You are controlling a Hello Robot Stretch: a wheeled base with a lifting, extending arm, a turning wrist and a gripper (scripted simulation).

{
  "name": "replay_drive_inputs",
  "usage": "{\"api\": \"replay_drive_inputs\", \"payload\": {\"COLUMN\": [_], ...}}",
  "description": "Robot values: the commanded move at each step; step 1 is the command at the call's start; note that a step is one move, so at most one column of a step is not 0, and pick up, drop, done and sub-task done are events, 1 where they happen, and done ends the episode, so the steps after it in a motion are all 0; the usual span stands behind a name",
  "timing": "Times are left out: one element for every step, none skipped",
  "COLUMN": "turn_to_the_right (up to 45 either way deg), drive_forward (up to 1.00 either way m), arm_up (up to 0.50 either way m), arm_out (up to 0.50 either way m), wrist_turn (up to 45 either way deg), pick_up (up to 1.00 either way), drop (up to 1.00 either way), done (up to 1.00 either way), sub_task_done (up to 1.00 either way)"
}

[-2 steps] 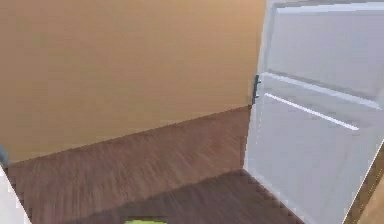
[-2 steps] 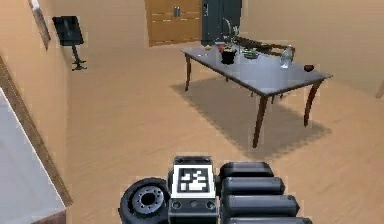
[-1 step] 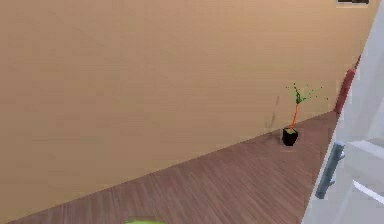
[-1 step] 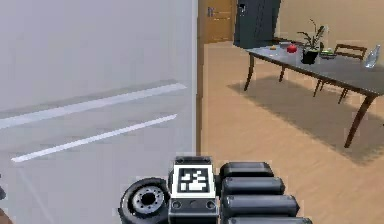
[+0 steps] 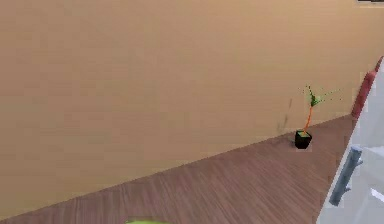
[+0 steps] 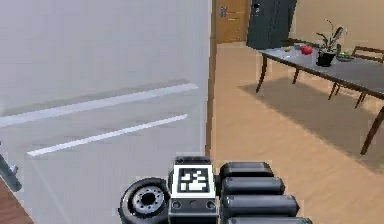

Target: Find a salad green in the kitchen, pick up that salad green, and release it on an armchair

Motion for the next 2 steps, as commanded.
{"api": "replay_drive_inputs", "payload": {"turn_to_the_right": [0.0,6.0], "drive_forward": [0.60,0.00], "arm_up": [0.00,0.00], "arm_out": [0.00,0.00], "wrist_turn": [0.0,0.0], "pick_up": [0.00,0.00], "drop": [0.00,0.00], "done": [0.00,0.00], "sub_task_done": [0.00,0.00]}}
